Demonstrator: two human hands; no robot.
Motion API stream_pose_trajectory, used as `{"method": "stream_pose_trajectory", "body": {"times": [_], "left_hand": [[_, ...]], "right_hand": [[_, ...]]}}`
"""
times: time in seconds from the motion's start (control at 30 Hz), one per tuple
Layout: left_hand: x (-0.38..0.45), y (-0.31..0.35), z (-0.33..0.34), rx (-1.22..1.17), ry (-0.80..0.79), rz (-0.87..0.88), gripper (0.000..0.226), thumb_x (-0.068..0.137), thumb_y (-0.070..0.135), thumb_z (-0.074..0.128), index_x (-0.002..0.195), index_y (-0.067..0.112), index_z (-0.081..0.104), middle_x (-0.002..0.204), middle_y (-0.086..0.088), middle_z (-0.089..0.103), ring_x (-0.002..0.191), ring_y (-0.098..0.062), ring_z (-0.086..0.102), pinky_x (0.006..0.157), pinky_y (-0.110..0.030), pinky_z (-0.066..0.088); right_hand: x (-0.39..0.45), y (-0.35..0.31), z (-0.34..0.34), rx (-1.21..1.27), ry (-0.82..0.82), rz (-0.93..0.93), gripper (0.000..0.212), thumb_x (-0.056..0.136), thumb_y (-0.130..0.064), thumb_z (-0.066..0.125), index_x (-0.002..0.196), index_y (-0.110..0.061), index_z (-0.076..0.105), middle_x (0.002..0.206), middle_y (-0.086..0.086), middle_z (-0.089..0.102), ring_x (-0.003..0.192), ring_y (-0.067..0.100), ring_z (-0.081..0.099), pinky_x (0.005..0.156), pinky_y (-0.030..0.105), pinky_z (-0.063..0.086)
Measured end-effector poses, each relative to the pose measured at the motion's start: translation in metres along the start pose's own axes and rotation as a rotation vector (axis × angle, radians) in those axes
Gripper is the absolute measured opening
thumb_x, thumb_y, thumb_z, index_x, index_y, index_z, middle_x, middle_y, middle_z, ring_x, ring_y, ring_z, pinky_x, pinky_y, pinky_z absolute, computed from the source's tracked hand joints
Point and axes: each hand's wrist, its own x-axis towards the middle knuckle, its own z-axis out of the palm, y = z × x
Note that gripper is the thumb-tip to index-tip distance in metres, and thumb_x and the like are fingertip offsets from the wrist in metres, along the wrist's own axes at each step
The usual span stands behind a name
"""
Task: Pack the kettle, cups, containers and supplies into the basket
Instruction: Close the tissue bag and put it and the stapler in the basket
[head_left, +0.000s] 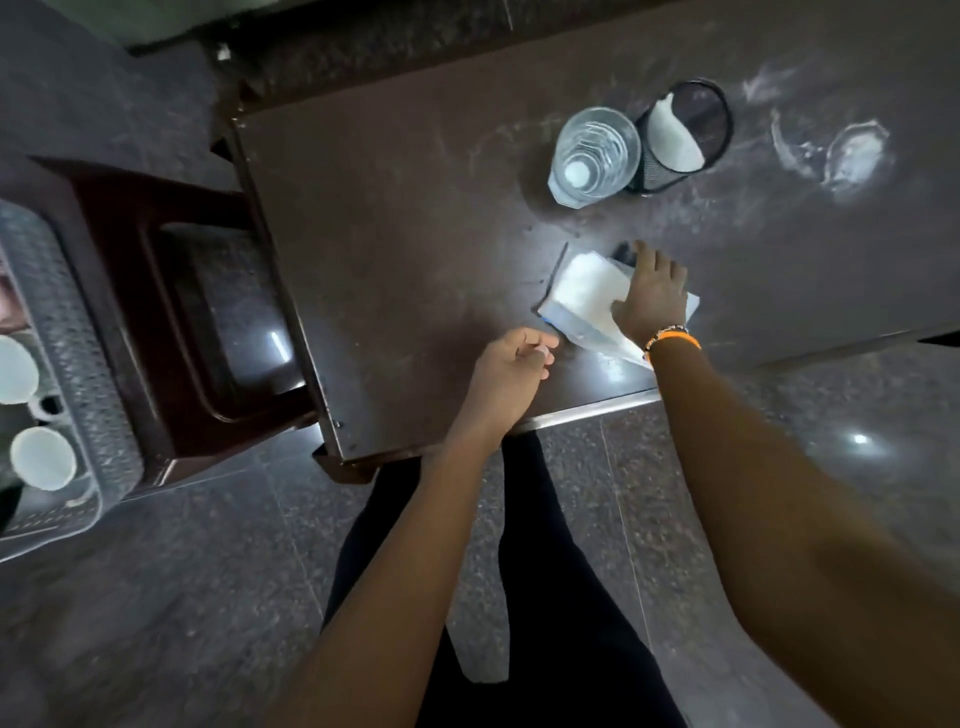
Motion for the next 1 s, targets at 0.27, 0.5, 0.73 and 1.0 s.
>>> {"method": "stream_pose_trajectory", "body": {"times": [0.27, 0.5, 0.73, 1.0], "left_hand": [[0.011, -0.016, 0.009, -0.041, -0.024, -0.169, 0.023, 0.094, 0.014, 0.043, 0.108, 0.017, 0.061, 0.101, 0.001, 0.062, 0.078, -0.003, 0.056, 0.073, -0.014, 0.045], [0.016, -0.034, -0.042, -0.418, 0.162, -0.364, 0.095, 0.076, 0.033, 0.073, 0.148, 0.020, 0.012, 0.152, -0.007, 0.031, 0.134, -0.019, 0.037, 0.097, -0.028, 0.029], [-0.014, -0.033, -0.117, -0.807, 0.003, -0.088, 0.039, 0.095, 0.019, 0.047, 0.133, 0.009, 0.048, 0.136, -0.011, 0.054, 0.123, -0.028, 0.053, 0.105, -0.045, 0.042], [-0.045, -0.054, -0.209, -1.273, 0.452, 0.133, 0.041, 0.099, 0.006, 0.036, 0.139, 0.004, 0.035, 0.118, -0.007, 0.058, 0.100, -0.016, 0.058, 0.098, -0.036, 0.045]], "right_hand": [[0.009, 0.006, 0.006, 0.055, -0.160, -0.061, 0.032, 0.078, -0.005, 0.062, 0.110, 0.001, 0.059, 0.116, 0.023, 0.061, 0.110, 0.036, 0.054, 0.090, 0.038, 0.044], [-0.035, -0.041, -0.012, 0.875, -0.449, -0.035, 0.021, 0.078, -0.002, 0.070, 0.072, -0.011, 0.052, 0.067, -0.008, 0.063, 0.057, 0.005, 0.058, 0.052, 0.014, 0.045], [-0.075, -0.120, -0.012, 0.992, -0.621, -0.134, 0.023, 0.081, -0.004, 0.069, 0.101, 0.001, 0.058, 0.090, 0.013, 0.066, 0.072, 0.018, 0.063, 0.066, 0.027, 0.051], [-0.122, -0.223, 0.019, 1.193, -0.629, 0.035, 0.034, 0.082, -0.004, 0.067, 0.109, -0.015, 0.048, 0.097, 0.001, 0.062, 0.087, 0.020, 0.062, 0.064, 0.025, 0.057]]}}
